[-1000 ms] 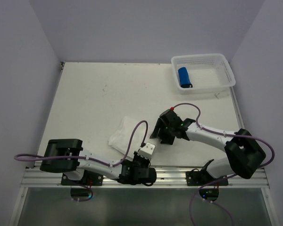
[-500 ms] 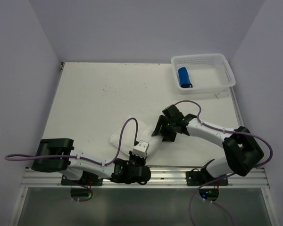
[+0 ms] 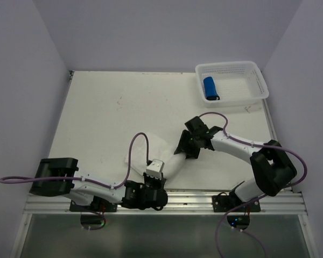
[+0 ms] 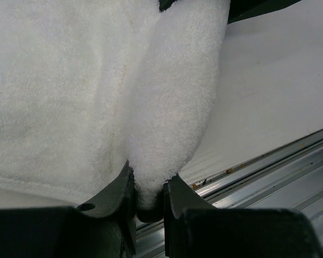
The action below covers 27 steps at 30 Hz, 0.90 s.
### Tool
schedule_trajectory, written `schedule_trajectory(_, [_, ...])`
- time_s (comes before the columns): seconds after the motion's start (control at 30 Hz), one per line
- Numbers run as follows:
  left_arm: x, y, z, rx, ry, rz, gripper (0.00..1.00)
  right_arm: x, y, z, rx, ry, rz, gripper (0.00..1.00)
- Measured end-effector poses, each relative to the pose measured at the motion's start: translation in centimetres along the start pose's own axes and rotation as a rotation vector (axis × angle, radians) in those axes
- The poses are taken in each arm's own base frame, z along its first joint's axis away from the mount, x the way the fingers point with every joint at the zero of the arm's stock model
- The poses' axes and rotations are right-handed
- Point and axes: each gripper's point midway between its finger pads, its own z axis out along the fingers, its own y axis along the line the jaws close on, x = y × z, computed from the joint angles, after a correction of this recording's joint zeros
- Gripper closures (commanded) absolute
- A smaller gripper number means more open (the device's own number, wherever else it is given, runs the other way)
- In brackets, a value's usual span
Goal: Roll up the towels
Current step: Roll the towel
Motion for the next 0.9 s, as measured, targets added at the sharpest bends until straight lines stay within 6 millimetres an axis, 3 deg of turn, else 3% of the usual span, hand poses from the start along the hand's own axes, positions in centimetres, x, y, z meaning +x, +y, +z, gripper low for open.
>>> schedule_trajectory(0.37, [0.0, 0.4, -0.4, 0.023, -0.004, -0.139, 1.0, 0.1, 0.3, -0.1, -0.006, 0.042, -0.005, 0.74])
schedule_trajectory(0.57, [-0.1, 0.3, -0.5, 0.032, -0.003, -0.22, 1.0, 0.2, 0.1, -0.2, 0.005, 0.049, -0.005, 0.94])
schedule_trajectory(0.9, [-0.4, -1.5, -0.1, 0.023, 0.0, -0.352, 1.0, -0.4, -1.8, -1.3, 0.055, 0.057, 0.026, 0.92])
